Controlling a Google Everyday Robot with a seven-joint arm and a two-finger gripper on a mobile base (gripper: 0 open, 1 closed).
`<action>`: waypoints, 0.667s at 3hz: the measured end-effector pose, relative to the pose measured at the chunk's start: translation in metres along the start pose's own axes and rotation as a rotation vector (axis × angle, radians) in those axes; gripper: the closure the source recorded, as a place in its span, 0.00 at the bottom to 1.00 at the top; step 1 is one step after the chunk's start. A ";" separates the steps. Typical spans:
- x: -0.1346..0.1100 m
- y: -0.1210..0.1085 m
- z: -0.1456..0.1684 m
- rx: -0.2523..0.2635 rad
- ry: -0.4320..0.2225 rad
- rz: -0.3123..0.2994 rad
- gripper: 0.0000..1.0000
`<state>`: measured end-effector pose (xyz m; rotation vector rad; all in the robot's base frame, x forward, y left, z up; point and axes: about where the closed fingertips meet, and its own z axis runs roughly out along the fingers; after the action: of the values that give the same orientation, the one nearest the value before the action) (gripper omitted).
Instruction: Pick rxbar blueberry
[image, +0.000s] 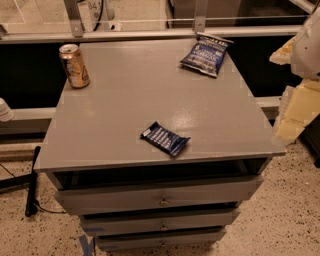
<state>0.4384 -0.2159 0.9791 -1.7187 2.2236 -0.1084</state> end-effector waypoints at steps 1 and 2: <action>0.000 0.000 0.000 0.000 0.000 0.000 0.00; -0.011 0.001 0.012 -0.004 -0.054 0.007 0.00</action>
Offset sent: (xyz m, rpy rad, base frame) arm 0.0135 0.0314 -0.0294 0.1431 -0.0072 0.0233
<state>0.4432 -0.2036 0.9699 -1.6960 2.1922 -0.0557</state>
